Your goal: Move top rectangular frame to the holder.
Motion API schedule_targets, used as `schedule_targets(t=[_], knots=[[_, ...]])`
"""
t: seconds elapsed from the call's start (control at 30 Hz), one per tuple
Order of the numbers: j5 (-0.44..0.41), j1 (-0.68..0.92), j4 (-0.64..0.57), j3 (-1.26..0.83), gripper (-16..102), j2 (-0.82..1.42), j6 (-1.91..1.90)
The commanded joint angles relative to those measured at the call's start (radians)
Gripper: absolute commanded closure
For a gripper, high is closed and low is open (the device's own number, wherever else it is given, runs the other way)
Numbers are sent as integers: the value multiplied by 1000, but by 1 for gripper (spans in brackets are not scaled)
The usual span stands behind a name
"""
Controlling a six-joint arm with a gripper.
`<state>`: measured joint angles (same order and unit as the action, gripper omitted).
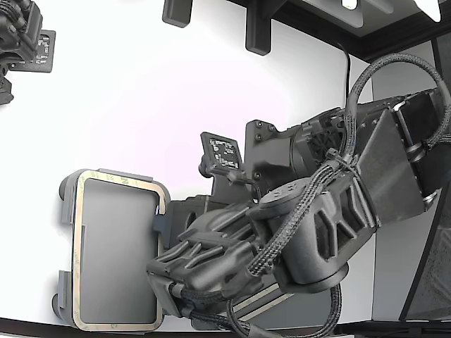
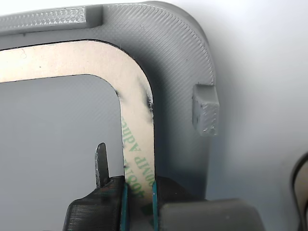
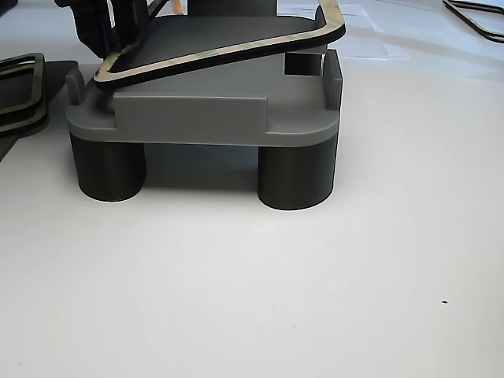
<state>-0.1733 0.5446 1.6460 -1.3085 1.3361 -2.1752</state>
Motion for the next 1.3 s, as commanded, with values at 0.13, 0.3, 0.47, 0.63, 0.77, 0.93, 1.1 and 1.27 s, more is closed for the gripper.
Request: schedule_targets(t=[0.13, 0.3, 0.47, 0.63, 0.77, 0.93, 1.1, 1.27], knots=[[8, 0, 11, 25, 97, 15, -17], [9, 3, 11, 9, 97, 21, -18], [5, 0, 11, -3, 97, 28, -20], [-2, 0, 11, -2, 97, 20, -28], [-3, -2, 11, 0, 97, 20, -28], [0, -2, 11, 0, 97, 12, -32], [2, -2, 11, 9, 97, 3, -38], [5, 2, 11, 8, 96, 8, -38]])
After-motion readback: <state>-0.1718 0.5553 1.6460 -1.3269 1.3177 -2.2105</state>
